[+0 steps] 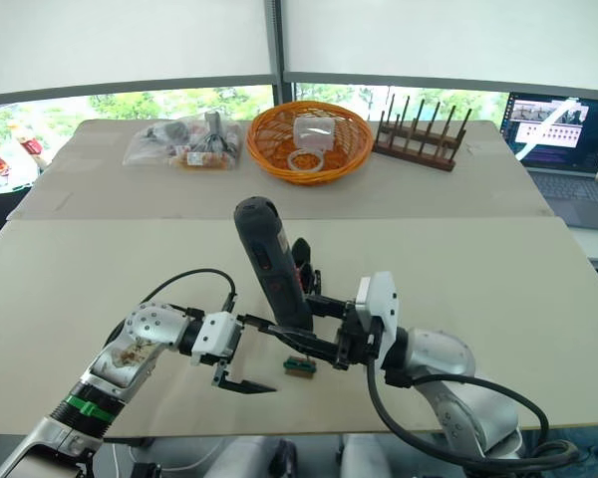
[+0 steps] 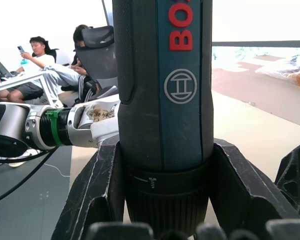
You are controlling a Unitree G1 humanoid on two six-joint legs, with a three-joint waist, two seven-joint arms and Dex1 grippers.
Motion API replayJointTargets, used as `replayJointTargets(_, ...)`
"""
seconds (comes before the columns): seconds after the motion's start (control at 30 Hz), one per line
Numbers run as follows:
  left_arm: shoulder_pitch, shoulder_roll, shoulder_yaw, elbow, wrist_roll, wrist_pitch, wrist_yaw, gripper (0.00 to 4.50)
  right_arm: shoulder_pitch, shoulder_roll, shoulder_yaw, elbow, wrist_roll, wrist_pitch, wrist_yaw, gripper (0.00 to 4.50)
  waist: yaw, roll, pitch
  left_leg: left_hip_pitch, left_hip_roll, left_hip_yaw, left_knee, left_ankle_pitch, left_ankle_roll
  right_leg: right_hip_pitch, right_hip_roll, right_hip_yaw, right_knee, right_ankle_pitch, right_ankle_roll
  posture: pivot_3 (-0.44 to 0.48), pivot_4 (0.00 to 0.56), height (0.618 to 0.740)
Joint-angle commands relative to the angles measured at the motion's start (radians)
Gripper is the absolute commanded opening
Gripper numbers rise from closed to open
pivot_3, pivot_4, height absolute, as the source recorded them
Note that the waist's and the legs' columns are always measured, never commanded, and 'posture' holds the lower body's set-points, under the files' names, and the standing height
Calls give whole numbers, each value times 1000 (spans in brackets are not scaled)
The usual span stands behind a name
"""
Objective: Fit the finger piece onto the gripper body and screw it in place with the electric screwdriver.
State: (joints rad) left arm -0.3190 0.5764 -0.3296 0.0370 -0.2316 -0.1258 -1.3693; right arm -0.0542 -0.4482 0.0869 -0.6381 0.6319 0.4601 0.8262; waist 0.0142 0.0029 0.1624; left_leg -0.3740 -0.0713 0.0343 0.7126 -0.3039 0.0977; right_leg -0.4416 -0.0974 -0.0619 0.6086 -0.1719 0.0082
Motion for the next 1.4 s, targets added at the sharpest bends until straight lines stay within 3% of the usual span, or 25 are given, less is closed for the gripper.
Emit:
replayJointTargets(0.03, -13, -4, 0, -19, 2, 3, 4, 4500, -18, 2, -12, -35, 18, -50, 9, 1909, 0, 0, 0, 0, 0, 0, 0, 0, 0, 0, 0, 0, 0, 0, 0, 0, 150, 740)
replayJointTargets(1.4, -24, -10, -7, -20, 14, 22, 9, 4500, -13, 9, -3, -15, 3, -64, 3, 1909, 0, 0, 0, 0, 0, 0, 0, 0, 0, 0, 0, 0, 0, 0, 0, 0, 150, 740)
